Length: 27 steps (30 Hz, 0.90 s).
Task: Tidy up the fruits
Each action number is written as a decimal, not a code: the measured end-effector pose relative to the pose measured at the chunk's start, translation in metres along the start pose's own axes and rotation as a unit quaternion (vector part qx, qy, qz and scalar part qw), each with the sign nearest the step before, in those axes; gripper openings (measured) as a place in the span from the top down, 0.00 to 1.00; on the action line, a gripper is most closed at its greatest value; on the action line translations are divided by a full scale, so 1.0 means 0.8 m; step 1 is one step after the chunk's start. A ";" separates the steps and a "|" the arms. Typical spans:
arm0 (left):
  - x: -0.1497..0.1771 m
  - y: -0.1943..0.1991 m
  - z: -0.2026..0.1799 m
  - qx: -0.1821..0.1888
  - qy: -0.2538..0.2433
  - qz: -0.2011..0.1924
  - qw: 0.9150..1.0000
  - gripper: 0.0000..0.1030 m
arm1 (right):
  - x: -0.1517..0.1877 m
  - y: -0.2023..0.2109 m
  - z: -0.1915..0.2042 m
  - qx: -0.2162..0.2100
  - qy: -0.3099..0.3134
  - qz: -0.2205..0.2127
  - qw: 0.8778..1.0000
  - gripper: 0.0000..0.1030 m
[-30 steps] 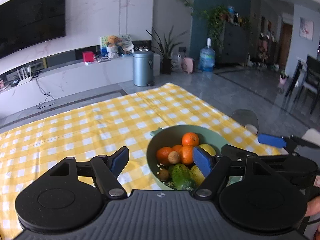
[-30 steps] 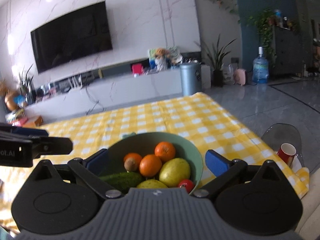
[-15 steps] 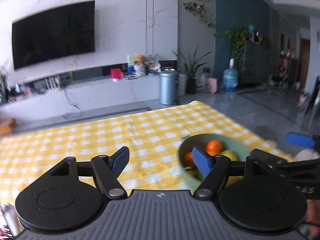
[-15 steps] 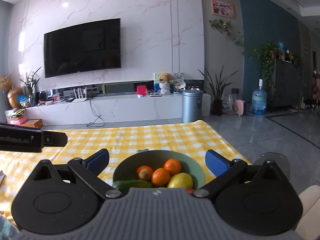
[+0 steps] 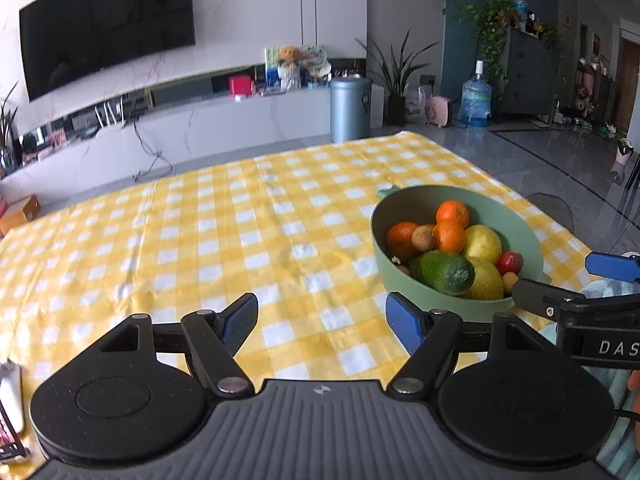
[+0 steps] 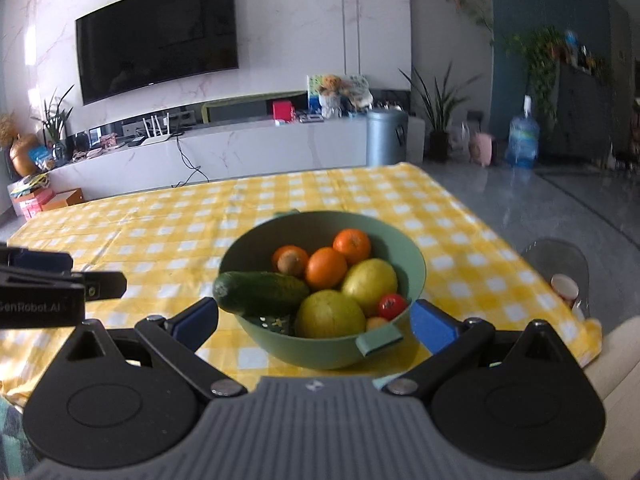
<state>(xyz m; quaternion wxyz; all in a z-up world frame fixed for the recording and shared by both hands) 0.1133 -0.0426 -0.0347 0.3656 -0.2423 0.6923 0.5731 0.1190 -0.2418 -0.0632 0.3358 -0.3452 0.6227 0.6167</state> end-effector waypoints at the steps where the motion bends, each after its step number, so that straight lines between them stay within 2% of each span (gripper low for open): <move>1: 0.002 -0.003 0.001 -0.001 0.002 0.003 1.000 0.17 | 0.001 -0.002 -0.001 0.001 -0.004 0.002 1.000 0.04; 12: 0.018 -0.015 0.003 -0.011 0.019 0.021 1.000 0.17 | 0.004 -0.007 -0.001 0.014 -0.008 -0.013 1.000 0.04; 27: 0.016 -0.011 0.003 -0.013 0.019 0.022 0.999 0.17 | 0.005 -0.005 0.001 0.019 -0.002 -0.016 1.000 0.04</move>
Point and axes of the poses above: each gripper's, at about its wrist camera, not at the fingertips, and y roughly against the way its jaws point, z to its left, x to its underside, the point moved 6 cm from there along -y, roughly the way its jaws point, and after that the axes turned 9 degrees about x, right-handed, at the moved point
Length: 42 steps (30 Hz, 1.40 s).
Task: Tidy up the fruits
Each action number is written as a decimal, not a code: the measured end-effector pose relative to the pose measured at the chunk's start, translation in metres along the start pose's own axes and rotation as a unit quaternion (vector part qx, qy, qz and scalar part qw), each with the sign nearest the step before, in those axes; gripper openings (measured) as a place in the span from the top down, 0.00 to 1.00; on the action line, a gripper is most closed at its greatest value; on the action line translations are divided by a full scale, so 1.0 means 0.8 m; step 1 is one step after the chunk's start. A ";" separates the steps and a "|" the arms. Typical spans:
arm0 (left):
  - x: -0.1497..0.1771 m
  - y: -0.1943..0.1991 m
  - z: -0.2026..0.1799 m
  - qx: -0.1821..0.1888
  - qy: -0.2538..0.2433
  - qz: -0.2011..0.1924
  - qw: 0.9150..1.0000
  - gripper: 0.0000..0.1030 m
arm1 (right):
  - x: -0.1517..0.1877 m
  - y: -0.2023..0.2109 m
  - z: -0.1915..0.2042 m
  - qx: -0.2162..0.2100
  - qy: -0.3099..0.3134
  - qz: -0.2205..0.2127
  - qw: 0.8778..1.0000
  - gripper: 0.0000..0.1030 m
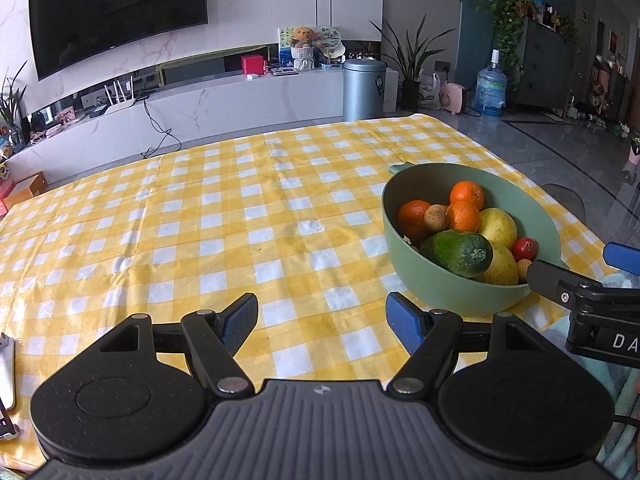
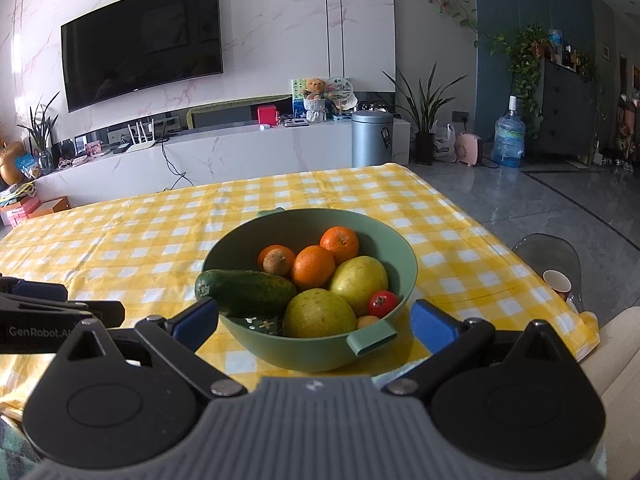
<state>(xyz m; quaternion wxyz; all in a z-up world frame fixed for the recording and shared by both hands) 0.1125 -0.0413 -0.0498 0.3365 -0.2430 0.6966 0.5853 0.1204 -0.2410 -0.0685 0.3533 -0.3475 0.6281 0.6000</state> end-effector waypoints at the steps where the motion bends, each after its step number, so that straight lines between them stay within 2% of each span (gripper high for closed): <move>1: 0.000 0.000 0.000 0.000 0.000 0.000 1.000 0.17 | 0.000 0.000 0.000 0.000 0.001 0.000 1.000 0.04; 42: 0.001 0.004 0.001 -0.003 0.000 0.003 1.000 0.17 | 0.001 -0.002 0.005 0.003 0.011 0.003 1.000 0.04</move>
Point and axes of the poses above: each gripper's, at about its wrist camera, not at the fingertips, and y roughly against the way its jaws point, z to its left, x to its underside, the point moved 6 cm from there along -y, roughly the way its jaws point, and after that the axes turned 9 degrees about x, right-handed, at the moved point
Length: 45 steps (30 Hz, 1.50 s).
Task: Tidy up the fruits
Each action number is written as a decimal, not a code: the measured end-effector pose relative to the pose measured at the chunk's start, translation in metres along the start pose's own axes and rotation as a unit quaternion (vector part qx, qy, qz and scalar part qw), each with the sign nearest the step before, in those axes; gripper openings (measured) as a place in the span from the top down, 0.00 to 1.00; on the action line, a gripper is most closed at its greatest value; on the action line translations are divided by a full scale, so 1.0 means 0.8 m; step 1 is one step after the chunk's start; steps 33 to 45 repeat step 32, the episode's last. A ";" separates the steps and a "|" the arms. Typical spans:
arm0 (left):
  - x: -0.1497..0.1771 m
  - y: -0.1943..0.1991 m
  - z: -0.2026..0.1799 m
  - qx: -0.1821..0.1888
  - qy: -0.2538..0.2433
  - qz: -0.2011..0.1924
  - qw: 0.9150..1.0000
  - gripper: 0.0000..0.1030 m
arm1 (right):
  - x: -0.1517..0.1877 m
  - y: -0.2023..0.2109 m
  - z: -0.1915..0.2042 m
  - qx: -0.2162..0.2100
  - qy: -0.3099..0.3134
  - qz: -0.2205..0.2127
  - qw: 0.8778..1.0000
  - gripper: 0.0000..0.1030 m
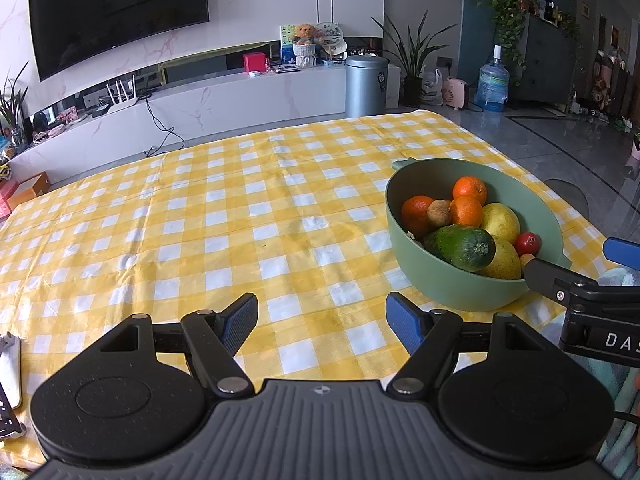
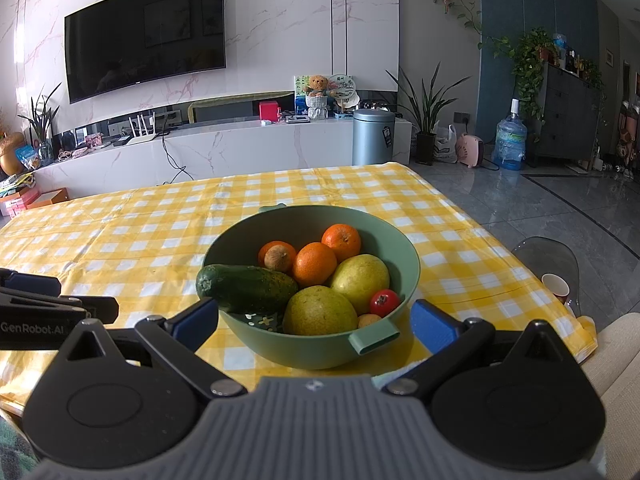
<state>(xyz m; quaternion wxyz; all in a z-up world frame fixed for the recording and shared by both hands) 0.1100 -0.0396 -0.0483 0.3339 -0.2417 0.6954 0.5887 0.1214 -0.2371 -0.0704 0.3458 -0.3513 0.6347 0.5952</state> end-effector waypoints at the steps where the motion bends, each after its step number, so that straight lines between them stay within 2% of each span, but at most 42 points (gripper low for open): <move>1: 0.000 0.000 0.000 0.000 0.000 0.000 1.000 0.17 | 0.000 0.000 0.000 0.000 0.000 0.000 1.000 0.04; 45: -0.003 0.009 -0.001 -0.002 -0.007 -0.005 1.000 0.17 | 0.000 0.000 0.000 0.000 0.000 0.001 1.000 0.04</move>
Point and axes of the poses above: each gripper's, at about its wrist camera, not at the fingertips, and y roughly against the way its jaws point, z to its left, x to its underside, the point moved 6 cm from there along -y, roughly the way its jaws point, and after that the axes turned 9 degrees about x, right-handed, at the moved point
